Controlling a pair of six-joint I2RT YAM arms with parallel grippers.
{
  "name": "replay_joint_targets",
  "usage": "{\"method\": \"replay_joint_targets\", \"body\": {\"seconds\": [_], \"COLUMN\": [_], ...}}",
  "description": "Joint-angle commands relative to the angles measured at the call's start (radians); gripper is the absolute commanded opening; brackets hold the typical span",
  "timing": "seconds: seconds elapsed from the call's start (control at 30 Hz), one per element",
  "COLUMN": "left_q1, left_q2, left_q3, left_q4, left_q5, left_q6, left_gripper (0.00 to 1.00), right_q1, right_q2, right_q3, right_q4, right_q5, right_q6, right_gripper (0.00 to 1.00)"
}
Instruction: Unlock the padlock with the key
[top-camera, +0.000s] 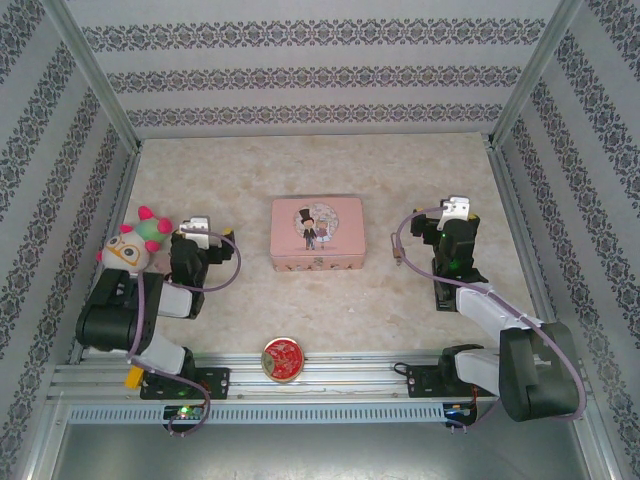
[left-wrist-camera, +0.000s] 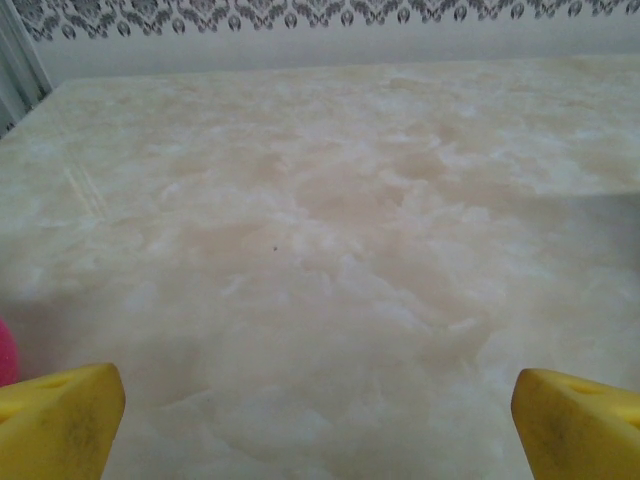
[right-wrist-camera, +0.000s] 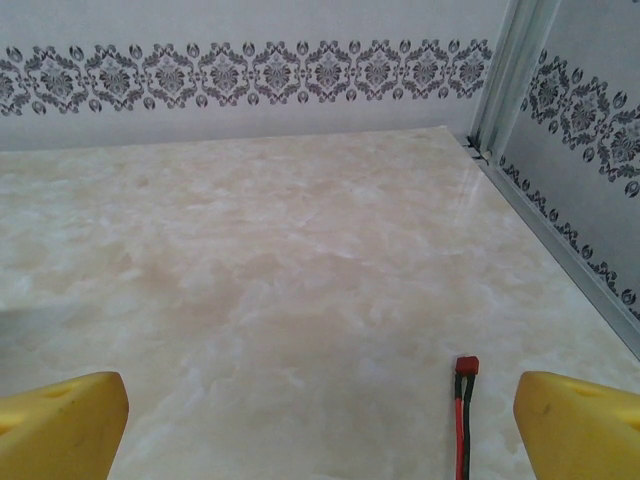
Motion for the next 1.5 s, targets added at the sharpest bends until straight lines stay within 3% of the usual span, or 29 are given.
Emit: {"method": "replay_joint_targets", "body": {"seconds": [0.0,0.17,0.3,0.87,1.03,1.3,1.47], "left_q1": [0.011,0.015,0.058,0.061,0.061,0.06,0.06], "left_q2": [0.065,0.023,0.02,0.023,0.022,0.022,0.022], "left_q3": [-0.025,0.049,0.154,0.149,0.151,0.151,0.151], "left_q4": [0.219,-0.004,-0.189,-0.171,-0.178,-0.178,-0.178], "left_q5": [0.044,0.149,0.118,0.124,0.124,0.124,0.123], "left_q6": [0.032,0.065,-0.004,-0.003,-0.004,-0.003,-0.003], "left_gripper": [0.99,0.99,0.99,0.99,0.99,0.99,0.99], "right_q1": [-0.014,-0.035,-0.056,-0.076,-0.09,-0.141,-0.141], "right_q2": [0.012,0.054,0.097,0.36,0.357,0.359,0.359], "right_q3": [-0.023,-0.071,-0.1,-0.102,-0.023,-0.034,-0.034], "right_q4": [0.066,0.175,0.269,0.513,0.375,0.402,0.406], "right_q5": [-0.019,-0.041,-0.075,-0.173,-0.224,-0.517,-0.53], "right_q6": [-0.026,-0.038,-0.028,-0.032,-0.029,-0.063,-0.07], "right_gripper": [0.98,0.98,0.98,0.98,0.98,0.98,0.98]}}
